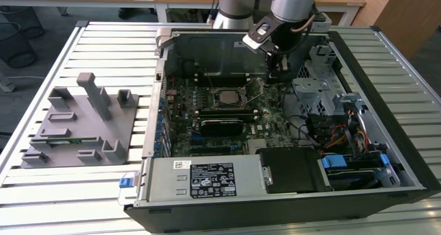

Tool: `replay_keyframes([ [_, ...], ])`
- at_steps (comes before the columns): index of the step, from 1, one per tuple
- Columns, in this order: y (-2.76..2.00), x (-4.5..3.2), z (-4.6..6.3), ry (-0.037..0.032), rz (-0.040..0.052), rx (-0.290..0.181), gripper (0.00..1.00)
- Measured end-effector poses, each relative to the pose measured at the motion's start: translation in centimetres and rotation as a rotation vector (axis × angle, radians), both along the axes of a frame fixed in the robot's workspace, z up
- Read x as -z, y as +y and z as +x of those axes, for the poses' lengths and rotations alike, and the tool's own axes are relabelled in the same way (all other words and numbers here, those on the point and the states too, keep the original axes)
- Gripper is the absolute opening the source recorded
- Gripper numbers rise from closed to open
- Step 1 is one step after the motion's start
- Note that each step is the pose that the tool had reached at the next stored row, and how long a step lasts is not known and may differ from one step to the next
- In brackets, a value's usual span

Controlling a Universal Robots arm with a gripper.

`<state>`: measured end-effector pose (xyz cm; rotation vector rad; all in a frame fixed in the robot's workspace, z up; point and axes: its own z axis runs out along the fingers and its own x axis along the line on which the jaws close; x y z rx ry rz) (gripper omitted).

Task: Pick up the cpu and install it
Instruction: 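Close the cpu cover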

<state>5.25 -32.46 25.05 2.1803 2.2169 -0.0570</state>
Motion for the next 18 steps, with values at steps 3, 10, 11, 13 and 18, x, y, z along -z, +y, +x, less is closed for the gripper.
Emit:
replay_keyframes([
  [3, 0.01, 0.39, 0.1, 0.0000, 0.0000, 0.000, 0.11],
  [10, 0.01, 1.12, 0.0, 0.0001, 0.0061, 0.000, 0.11],
  [11, 0.02, 1.14, -0.1, -0.0001, 0.0078, 0.000, 0.11],
  [13, 0.02, 1.14, -0.4, 0.0000, 0.0081, 0.000, 0.11],
  [18, 0.01, 1.14, -0.6, 0.0000, 0.0080, 0.000, 0.11],
])
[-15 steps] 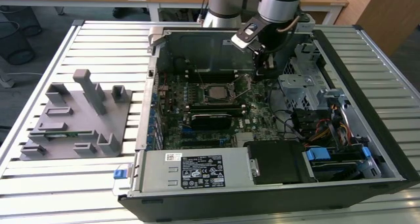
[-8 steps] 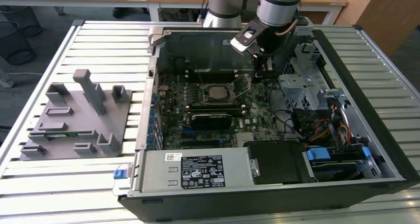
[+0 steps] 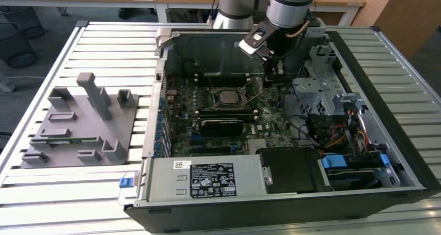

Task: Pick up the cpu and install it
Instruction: 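Close the cpu cover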

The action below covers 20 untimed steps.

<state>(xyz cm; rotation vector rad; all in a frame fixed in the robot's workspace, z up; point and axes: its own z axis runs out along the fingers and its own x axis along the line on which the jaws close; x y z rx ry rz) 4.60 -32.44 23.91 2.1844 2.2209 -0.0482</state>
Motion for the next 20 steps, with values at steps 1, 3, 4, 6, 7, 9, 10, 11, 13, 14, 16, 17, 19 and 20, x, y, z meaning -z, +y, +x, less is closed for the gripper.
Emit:
replay_keyframes([
  [1, 0.00, 0.00, -0.01, 0.0000, 0.0000, 0.000, 0.11],
  [3, 0.00, 0.02, -0.11, -0.0001, 0.0001, 0.000, 0.11],
  [4, 0.00, 0.02, -0.12, 0.0000, 0.0001, 0.000, 0.11],
  [6, 0.00, 0.02, -0.15, 0.0000, 0.0000, 0.000, 0.11],
  [7, 0.00, 0.02, -0.17, 0.0000, 0.0000, 0.000, 0.11],
  [9, 0.00, 0.03, -0.21, 0.0000, 0.0000, 0.000, 0.11],
  [10, 0.00, 0.03, -0.23, 0.0000, 0.0000, 0.000, 0.11],
  [11, 0.00, 0.03, -0.30, 0.0000, -0.0001, 0.000, 0.11],
  [13, 0.00, 0.04, -0.35, 0.0000, 0.0000, 0.000, 0.11],
  [14, 0.00, 0.04, -0.36, 0.0000, 0.0001, 0.000, 0.11],
  [16, 0.00, 0.04, -0.38, 0.0000, 0.0000, 0.000, 0.11],
  [17, 0.00, 0.04, -0.38, 0.0000, 0.0000, 0.000, 0.11],
  [19, 0.00, 0.04, -0.42, 0.0000, 0.0000, 0.000, 0.11],
  [20, 0.00, 0.04, -0.42, 0.0000, 0.0001, 0.000, 0.11],
])
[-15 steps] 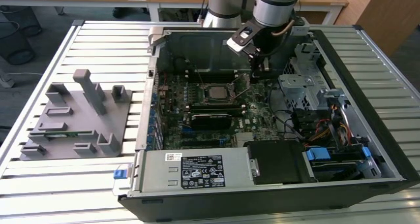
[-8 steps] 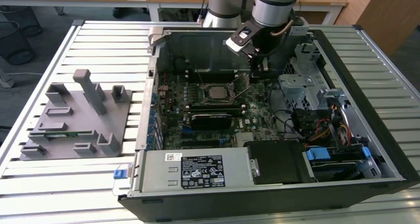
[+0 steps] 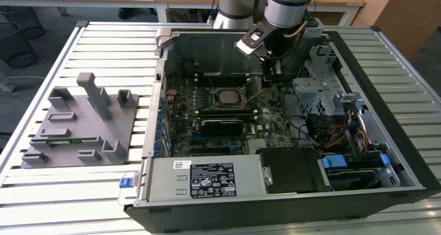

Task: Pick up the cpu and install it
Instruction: 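Close the cpu cover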

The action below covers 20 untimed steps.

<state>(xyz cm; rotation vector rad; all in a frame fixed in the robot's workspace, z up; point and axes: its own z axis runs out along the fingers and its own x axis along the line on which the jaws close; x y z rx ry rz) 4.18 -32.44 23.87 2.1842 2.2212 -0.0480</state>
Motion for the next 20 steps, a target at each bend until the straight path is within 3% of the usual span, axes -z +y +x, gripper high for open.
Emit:
replay_keyframes([
  [5, 0.00, 0.01, -0.4, 0.0000, -0.0001, 0.000, 0.11],
  [20, 0.03, 0.05, -3.0, 0.0000, 0.0000, 0.000, 0.11],
])
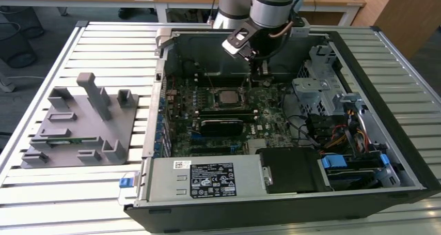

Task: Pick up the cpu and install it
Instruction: 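Close the cpu cover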

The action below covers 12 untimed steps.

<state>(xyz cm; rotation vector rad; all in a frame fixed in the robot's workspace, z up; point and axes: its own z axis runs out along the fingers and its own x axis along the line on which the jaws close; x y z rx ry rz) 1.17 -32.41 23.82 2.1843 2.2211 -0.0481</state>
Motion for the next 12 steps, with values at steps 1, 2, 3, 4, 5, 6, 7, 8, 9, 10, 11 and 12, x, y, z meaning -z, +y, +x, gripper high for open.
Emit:
replay_keyframes([
  [1, 0.00, 0.00, -0.17, 0.0000, 0.0000, 0.000, 0.11],
  [2, 0.00, 0.01, -0.28, -0.0001, 0.0001, 0.000, 0.11],
  [3, 0.00, 0.01, -0.37, -0.0001, 0.0000, 0.000, 0.11],
  [4, 0.00, 0.02, -0.44, 0.0000, 0.0000, 0.000, 0.11],
  [5, 0.00, 0.02, -0.48, 0.0000, -0.0001, 0.000, 0.11],
  [6, 0.00, 0.02, -0.50, 0.0000, -0.0001, 0.000, 0.11],
  [7, 0.00, 0.02, -0.54, 0.0000, 0.0000, 0.000, 0.11],
  [8, 0.00, 0.02, -0.57, -0.0001, 0.0000, 0.000, 0.11],
  [9, 0.00, 0.02, -0.60, -0.0001, 0.0001, 0.000, 0.11],
  [10, 0.00, 0.02, -0.62, -0.0001, 0.0000, 0.000, 0.11],
  [11, 0.00, 0.02, -0.67, -0.0001, 0.0000, 0.000, 0.11],
  [12, 0.00, 0.02, -0.74, -0.0001, 0.0001, 0.000, 0.11],
])
